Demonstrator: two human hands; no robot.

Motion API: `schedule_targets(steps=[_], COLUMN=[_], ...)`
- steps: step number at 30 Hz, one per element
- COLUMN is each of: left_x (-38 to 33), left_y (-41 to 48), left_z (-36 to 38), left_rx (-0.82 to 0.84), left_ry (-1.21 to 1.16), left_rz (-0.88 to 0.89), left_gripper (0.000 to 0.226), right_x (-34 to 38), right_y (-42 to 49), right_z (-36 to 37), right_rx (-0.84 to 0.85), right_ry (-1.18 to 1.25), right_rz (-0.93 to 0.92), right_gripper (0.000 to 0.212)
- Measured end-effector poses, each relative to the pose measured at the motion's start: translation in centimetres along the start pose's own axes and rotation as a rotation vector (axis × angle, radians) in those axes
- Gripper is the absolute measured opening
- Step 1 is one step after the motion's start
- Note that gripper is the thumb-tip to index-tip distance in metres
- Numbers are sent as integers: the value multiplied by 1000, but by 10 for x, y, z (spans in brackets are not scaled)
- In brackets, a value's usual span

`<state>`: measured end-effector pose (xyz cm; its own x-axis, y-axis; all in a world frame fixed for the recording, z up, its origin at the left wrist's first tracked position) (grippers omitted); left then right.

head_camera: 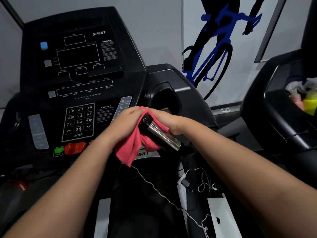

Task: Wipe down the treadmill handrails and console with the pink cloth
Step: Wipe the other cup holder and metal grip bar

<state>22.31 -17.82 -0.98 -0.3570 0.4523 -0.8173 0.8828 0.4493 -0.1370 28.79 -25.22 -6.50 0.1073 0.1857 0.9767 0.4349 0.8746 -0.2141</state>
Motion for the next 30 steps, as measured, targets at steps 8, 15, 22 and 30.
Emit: schedule_targets(steps=[8,15,22,30], left_x=[-41,-45,20,40], left_y=[12,-34,-66,-57], left_z=[19,28,29,24], left_rx=[262,-306,-521,-588], left_ry=[672,901,637,-42], left_rz=[25,667,852,456], left_gripper=[23,32,30,27], right_x=[-6,-6,-22,22], right_y=[-17,-57,-83,-62], right_z=[-19,7,12,37], right_rx=[-64,-429,-536,-767], right_ry=[136,-303,-700,-781], right_rz=[-94,-286,-589,-615], right_gripper=[55,56,69,63])
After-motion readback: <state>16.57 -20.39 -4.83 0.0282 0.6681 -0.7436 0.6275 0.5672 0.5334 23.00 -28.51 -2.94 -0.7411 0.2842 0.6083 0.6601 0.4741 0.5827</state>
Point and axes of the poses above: each hand's wrist, its own y-axis towards the middle knuckle, its own z-axis out of the palm, x = y × z, the point moved 7 cm from there along y, towards the middle knuckle, and after that the axes turned 8 degrees about -z, right-handed, at the moved point
